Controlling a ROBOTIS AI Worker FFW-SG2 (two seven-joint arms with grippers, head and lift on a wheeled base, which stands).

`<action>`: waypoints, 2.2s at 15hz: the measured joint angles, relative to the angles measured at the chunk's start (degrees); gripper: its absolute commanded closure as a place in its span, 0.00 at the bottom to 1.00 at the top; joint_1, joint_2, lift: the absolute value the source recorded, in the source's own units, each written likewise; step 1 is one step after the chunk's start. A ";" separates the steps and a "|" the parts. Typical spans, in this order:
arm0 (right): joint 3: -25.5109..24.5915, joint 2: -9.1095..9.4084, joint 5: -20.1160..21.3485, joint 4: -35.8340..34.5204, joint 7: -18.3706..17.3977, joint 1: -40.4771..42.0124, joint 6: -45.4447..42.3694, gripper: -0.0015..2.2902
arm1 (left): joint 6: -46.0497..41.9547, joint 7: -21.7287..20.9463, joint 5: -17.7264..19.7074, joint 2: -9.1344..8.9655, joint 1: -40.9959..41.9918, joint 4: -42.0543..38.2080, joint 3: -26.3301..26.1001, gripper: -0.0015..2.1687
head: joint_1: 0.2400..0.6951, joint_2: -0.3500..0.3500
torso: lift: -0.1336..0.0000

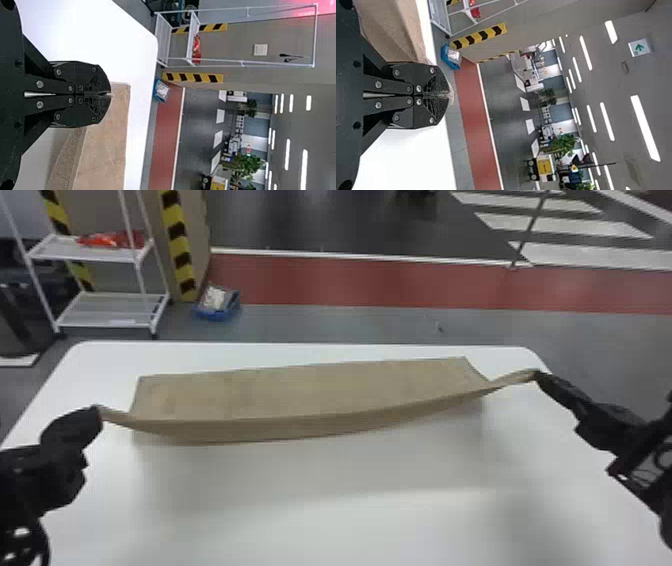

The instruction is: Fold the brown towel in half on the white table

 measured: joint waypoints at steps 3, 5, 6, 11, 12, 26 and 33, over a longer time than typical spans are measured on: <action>-4.41 0.18 -1.00 -4.16 5.03 6.88 1.17 0.53 | 5.05 2.58 0.04 -0.10 4.78 -3.34 0.65 0.94 | 1.00 0.25 | 0.08; -7.94 1.29 -1.78 -7.57 7.78 10.43 2.98 0.53 | 6.42 3.33 0.14 -0.23 6.54 -3.87 1.20 0.94 | 1.00 0.23 | 0.08; -9.97 2.05 -2.56 -9.46 9.20 11.95 4.47 0.53 | 7.01 3.96 0.17 -0.36 7.55 -4.35 1.37 0.94 | 1.00 0.22 | 0.08; -14.41 4.88 -3.57 -16.56 11.83 15.48 11.50 0.53 | 17.37 7.08 -0.03 -1.18 10.48 -10.74 1.84 0.94 | 1.00 0.20 | 0.08; -14.04 4.92 -3.02 -16.42 11.35 15.03 11.71 0.53 | 17.75 7.09 -0.10 -1.20 10.38 -11.55 1.87 0.94 | 1.00 0.19 | 0.08; 0.75 -0.18 12.33 8.61 4.62 -9.31 10.60 0.53 | 17.48 6.16 -9.77 -0.57 -23.16 20.60 -4.79 0.94 | 1.00 0.34 | 0.08; 3.30 -0.98 13.65 14.27 4.01 -12.86 9.63 0.53 | 13.91 5.79 -12.72 -0.46 -31.85 30.39 -7.86 0.94 | 1.00 0.36 | 0.08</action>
